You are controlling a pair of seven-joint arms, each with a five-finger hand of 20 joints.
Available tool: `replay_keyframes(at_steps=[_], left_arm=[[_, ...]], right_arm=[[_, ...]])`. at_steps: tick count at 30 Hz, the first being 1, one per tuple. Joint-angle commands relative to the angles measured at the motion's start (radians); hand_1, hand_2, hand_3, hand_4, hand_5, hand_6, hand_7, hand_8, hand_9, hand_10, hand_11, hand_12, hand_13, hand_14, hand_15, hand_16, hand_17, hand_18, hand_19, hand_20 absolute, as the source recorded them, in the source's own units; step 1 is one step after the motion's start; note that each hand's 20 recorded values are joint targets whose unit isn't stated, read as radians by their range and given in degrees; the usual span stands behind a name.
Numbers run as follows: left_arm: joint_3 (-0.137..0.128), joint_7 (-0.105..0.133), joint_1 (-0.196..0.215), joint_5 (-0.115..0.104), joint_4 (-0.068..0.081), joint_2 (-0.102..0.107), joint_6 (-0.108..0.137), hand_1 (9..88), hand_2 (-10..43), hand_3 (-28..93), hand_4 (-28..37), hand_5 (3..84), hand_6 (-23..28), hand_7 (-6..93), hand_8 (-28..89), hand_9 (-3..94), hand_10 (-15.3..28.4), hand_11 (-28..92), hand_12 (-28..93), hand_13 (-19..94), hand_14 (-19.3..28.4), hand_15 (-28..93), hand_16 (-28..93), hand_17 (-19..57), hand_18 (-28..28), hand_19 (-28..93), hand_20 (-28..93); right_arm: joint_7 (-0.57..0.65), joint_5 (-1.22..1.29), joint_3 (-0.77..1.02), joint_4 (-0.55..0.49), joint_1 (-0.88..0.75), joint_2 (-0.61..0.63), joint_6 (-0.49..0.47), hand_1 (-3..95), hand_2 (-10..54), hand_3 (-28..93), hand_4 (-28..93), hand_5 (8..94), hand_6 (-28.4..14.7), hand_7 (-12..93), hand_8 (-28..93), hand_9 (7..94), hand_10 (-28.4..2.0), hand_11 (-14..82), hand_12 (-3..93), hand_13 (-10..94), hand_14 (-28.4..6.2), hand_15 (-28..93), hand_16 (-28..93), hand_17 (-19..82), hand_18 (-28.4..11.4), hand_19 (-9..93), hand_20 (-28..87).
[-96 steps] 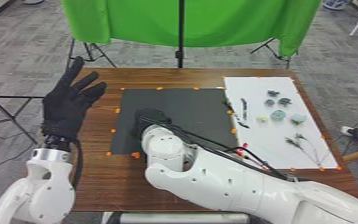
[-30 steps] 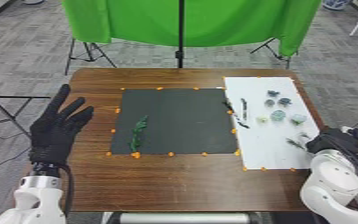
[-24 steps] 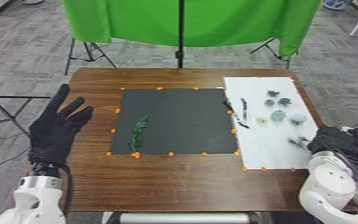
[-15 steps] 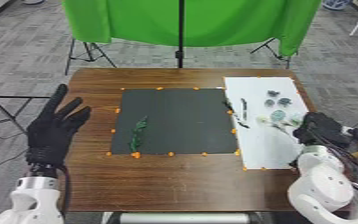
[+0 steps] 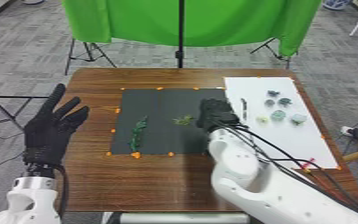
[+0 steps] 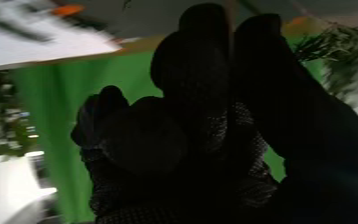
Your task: Arrange flowers
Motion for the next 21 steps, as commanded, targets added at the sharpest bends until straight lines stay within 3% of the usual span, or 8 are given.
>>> replay_keyframes(at_steps=[1,3,10,13,21], left_arm=[[0.006,-0.004,-0.001,-0.005,-0.005,0.022,0.023,22.0,5.6,76,-28.3,31.0,2.1,10.9,-11,28.4,17.2,19,11,22,28.2,46,-7,-8.9,28.4,48,24],[0.006,-0.009,0.001,-0.002,-0.007,0.02,0.021,22.0,5.6,76,-28.3,31.0,2.1,10.9,-11,28.4,17.3,19,11,22,28.2,46,-7,-8.9,28.4,48,24],[0.025,-0.011,-0.034,0.003,0.005,0.027,0.013,22.1,5.6,76,-28.3,31.0,2.0,11.1,-11,28.5,17.2,19,11,22,28.2,46,-7,-8.9,28.4,48,24],[0.03,-0.022,-0.046,0.007,0.009,0.021,0.003,22.1,5.6,76,-28.3,31.1,2.0,11.1,-11,28.4,17.2,19,11,22,28.2,46,-7,-8.9,28.4,48,24],[0.044,-0.015,-0.053,0.001,0.014,0.032,0.007,22.2,5.7,77,-28.3,31.1,2.2,11.0,-11,28.4,17.2,19,11,22,28.2,46,-7,-8.9,28.4,48,24]], right_arm=[[-0.014,0.004,-0.078,0.068,0.077,-0.161,-0.1,49.7,-9.5,71,-28,93.7,-1.8,21,7,93.7,-11.3,47.7,20.3,86,-8.9,73,22,43,-27.4,93,36],[-0.015,0.006,-0.079,0.084,0.067,-0.187,-0.168,49.2,-9.5,72,-28,93.7,-1.7,23,7,93.7,-11.4,48.7,19.9,87,-8.9,74,22,43,-27.5,93,37],[0.015,0.006,-0.138,0.142,0.115,-0.239,-0.215,47.7,-9.5,72,-27,93.7,-1.5,26,3,93.7,-11.6,52.0,18.5,88,-9.7,75,22,44,-27.8,93,41],[0.029,0.029,-0.145,0.156,0.125,-0.249,-0.206,46.9,-9.4,73,-27,93.7,-1.3,27,1,93.7,-11.6,52.5,18.1,88,-9.6,75,22,45,-28.0,93,43],[0.058,0.016,-0.155,0.181,0.132,-0.255,-0.185,42.0,-7.2,72,-25,93.7,-0.4,31,-15,93.7,-11.7,53.5,17.3,89,-9.6,75,23,46,-28.3,93,44]])
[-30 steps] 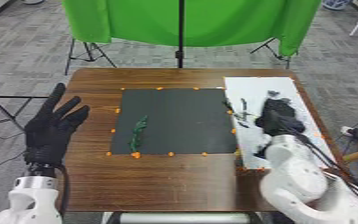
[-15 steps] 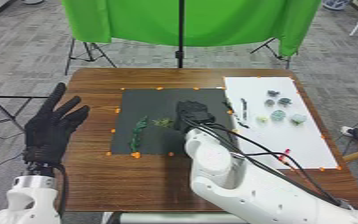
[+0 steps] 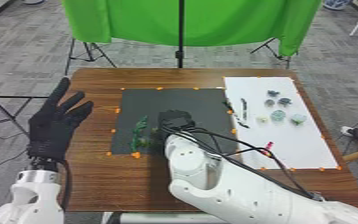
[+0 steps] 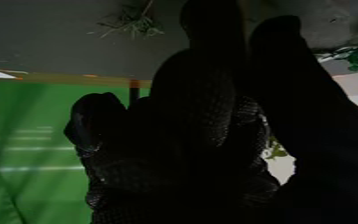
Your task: Arrange flowers
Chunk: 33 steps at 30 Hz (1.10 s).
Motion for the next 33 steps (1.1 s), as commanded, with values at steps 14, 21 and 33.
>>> replay_keyframes(at_steps=[14,21,33], left_arm=[[-0.006,-0.01,0.025,0.005,0.003,-0.016,-0.001,22.4,6.0,77,-28.3,31.2,2.3,10.9,-10,28.4,17.3,19,11,22,28.1,46,-7,-8.9,28.4,48,23],[-0.006,-0.011,0.023,0.005,0.01,-0.026,-0.02,22.5,6.0,77,-28.3,31.1,2.4,10.9,-10,28.3,17.3,19,11,22,28.2,46,-7,-8.4,28.4,48,23],[-0.03,-0.011,0.068,0.004,-0.002,-0.026,-0.016,22.5,6.0,77,-28.3,30.9,2.4,11.1,-11,28.1,17.2,19,10,22,28.2,46,-7,-8.2,28.4,48,24]], right_arm=[[-0.002,-0.079,0.081,-0.116,-0.067,0.053,0.023,34.1,-6.7,68,-25,93.7,-1.4,24,-14,93.7,-12.6,49.2,18.7,87,-9.6,75,23,45,-28.4,93,43],[0.016,-0.105,0.237,-0.317,-0.184,0.283,0.26,31.1,-4.8,67,-24,86.7,-3.5,14,-11,89.1,-14.5,40.0,20.9,82,-10.8,72,20,39,-28.4,93,32],[0.14,0.061,0.351,-0.179,-0.189,0.448,0.475,30.9,-6.4,72,-25,60.4,-7.8,11,-11,68.5,-19.5,39.6,17.0,64,-16.8,73,13,30,-28.4,83,19]])
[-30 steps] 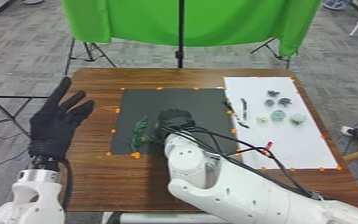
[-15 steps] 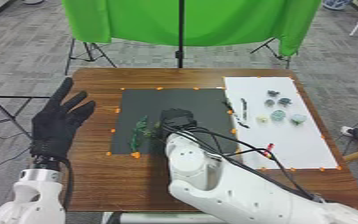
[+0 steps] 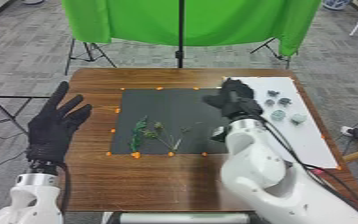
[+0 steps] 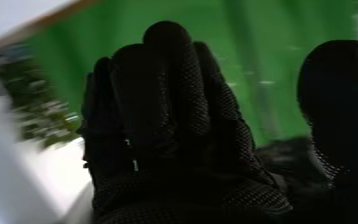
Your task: Arrange flowers
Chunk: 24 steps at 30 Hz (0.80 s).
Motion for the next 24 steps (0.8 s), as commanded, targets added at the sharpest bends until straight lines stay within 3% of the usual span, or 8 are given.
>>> replay_keyframes(at_steps=[1,7,14,24], left_arm=[[-0.007,-0.002,0.043,-0.003,-0.005,-0.004,-0.002,22.5,6.0,77,-28.3,30.9,2.4,11.1,-11,28.1,17.2,19,10,22,28.2,46,-7,-8.3,28.4,48,24],[0.001,-0.005,0.036,0.001,-0.002,-0.011,-0.004,22.6,6.0,77,-28.3,30.8,2.3,11.1,-11,28.0,17.3,19,11,22,28.2,46,-7,-8.3,28.4,48,24],[-0.006,0.013,0.051,-0.013,-0.007,0.005,0.011,22.6,6.0,77,-28.3,30.7,2.2,11.3,-11,28.0,17.3,19,11,22,28.2,46,-7,-8.4,28.4,47,25],[-0.002,0.017,0.047,-0.015,-0.007,0.01,0.012,22.5,6.0,77,-28.3,30.7,2.3,11.4,-11,28.0,17.3,19,11,22,28.2,46,-7,-8.4,28.4,47,25]], right_arm=[[0.085,0.095,-0.033,0.192,0.087,0.099,0.038,31.0,-6.7,72,-25,59.4,-7.9,10,-11,68.4,-19.5,39.8,16.9,64,-16.7,73,13,29,-28.4,83,19],[0.092,0.125,-0.125,0.297,0.19,0.067,0.025,31.2,-7.3,73,-25,57.7,-8.0,10,-11,68.3,-19.3,40.4,16.6,65,-16.4,74,13,29,-28.4,84,19],[0.09,0.158,-0.129,0.326,0.214,0.019,-0.043,31.5,-7.6,72,-26,57.3,-7.0,10,-11,68.7,-19.1,41.8,16.7,66,-16.3,75,13,29,-28.4,84,19],[0.169,0.213,-0.111,0.373,0.229,-0.063,-0.248,31.8,-7.9,70,-25,58.9,-7.0,9,-11,71.3,-19.5,45.6,18.4,70,-15.8,80,16,31,-28.4,88,22]])
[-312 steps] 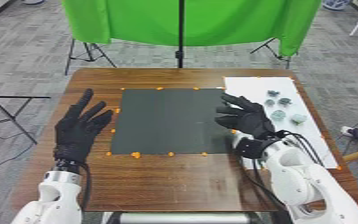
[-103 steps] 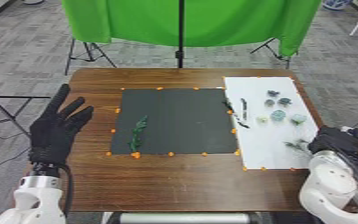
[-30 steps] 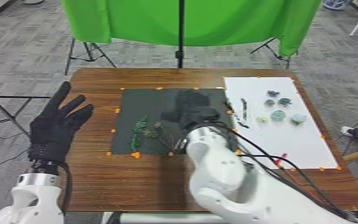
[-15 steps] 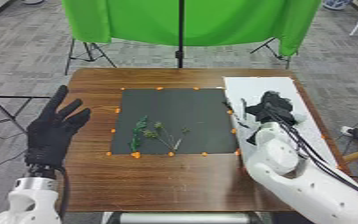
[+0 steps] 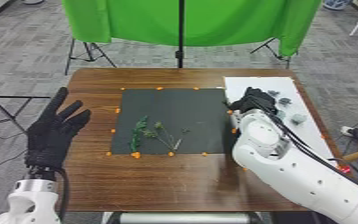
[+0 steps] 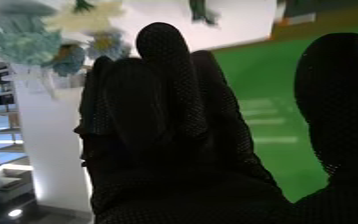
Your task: Arrange flowers
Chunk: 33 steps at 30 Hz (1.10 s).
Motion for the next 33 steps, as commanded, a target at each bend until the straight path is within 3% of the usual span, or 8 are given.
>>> replay_keyframes(at_steps=[1,7,12,15,19,22,29,33], left_arm=[[0.004,-0.001,0.002,-0.005,0.0,0.002,0.007,22.6,6.0,77,-28.3,30.7,2.3,11.3,-11,28.0,17.3,19,11,22,28.3,46,-7,-8.4,28.4,47,25],[-0.003,-0.019,-0.007,0.009,0.004,-0.015,-0.004,22.6,6.1,77,-28.3,30.7,2.3,11.4,-11,28.0,17.3,19,11,22,28.2,46,-7,-8.4,28.4,47,25],[0.005,-0.007,-0.013,0.003,0.004,-0.007,0.001,22.6,6.1,77,-28.3,30.7,2.4,11.4,-11,28.0,17.3,19,10,22,28.2,46,-7,-8.4,28.4,47,25],[0.007,-0.013,-0.025,0.009,0.008,-0.014,-0.009,22.6,6.1,77,-28.3,30.7,2.3,11.4,-11,28.0,17.4,19,10,22,28.2,46,-7,-8.4,28.4,47,25],[0.007,-0.017,-0.033,0.014,0.009,-0.021,-0.014,22.7,6.1,77,-28.3,30.7,2.3,11.5,-11,28.0,17.4,19,10,22,28.2,46,-7,-8.4,28.4,47,25],[0.005,-0.003,-0.016,0.002,0.003,-0.006,-0.001,22.7,6.1,77,-28.3,30.7,2.3,11.5,-11,28.0,17.3,19,11,22,28.2,46,-7,-8.4,28.4,47,25],[-0.002,0.009,0.006,-0.008,-0.003,0.003,0.011,22.7,6.1,77,-28.3,30.9,2.4,11.3,-11,28.0,17.3,19,10,22,28.2,46,-7,-8.4,28.4,47,25],[-0.004,0.014,0.01,-0.006,-0.004,0.006,0.007,22.6,6.0,77,-28.3,30.9,2.5,11.3,-11,28.0,17.2,19,10,22,28.2,46,-7,-8.4,28.4,47,25]], right_arm=[[0.065,0.047,0.012,0.034,0.016,-0.062,-0.111,31.8,-7.9,70,-25,58.9,-7.5,9,-11,71.4,-19.6,46.3,18.7,70,-15.4,81,16,32,-28.4,89,23],[0.065,0.069,-0.017,0.08,0.042,-0.087,-0.121,32.2,-8.0,69,-24,59.0,-8.6,8,-10,71.1,-19.8,49.3,19.3,70,-15.1,83,18,32,-28.4,90,24],[0.073,0.083,-0.101,0.165,0.097,-0.133,-0.162,35.0,-9.3,69,-25,63.9,-8.5,9,-10,71.7,-19.3,48.9,18.8,70,-14.8,83,18,32,-28.4,89,25],[0.07,0.056,-0.154,0.21,0.115,-0.143,-0.171,40.4,-9.5,71,-27,71.7,-6.9,12,-11,75.1,-17.3,47.5,18.9,72,-13.4,81,17,33,-28.4,89,26],[0.074,0.05,-0.166,0.224,0.103,-0.125,-0.165,54.9,-9.5,65,-28,83.4,-4.5,19,4,83.3,-12.9,41.3,26.3,77,-9.4,77,19,35,-28.3,90,26],[0.052,0.013,-0.155,0.208,0.076,-0.094,-0.112,59.7,-9.5,65,-28,88.4,-3.2,21,7,88.5,-10.7,38.2,29.5,81,-6.8,75,20,38,-27.0,92,26],[0.034,-0.073,-0.114,0.106,0.043,-0.028,0.044,58.7,-9.5,69,-28,90.4,-3.2,21,8,90.9,-10.4,40.1,28.6,83,-6.2,75,21,40,-26.0,93,30],[0.032,-0.1,-0.075,-0.005,0.022,-0.003,0.089,58.4,-9.5,70,-28,90.7,-3.3,21,9,91.5,-10.4,40.2,28.3,84,-6.2,75,21,40,-25.9,93,31]])
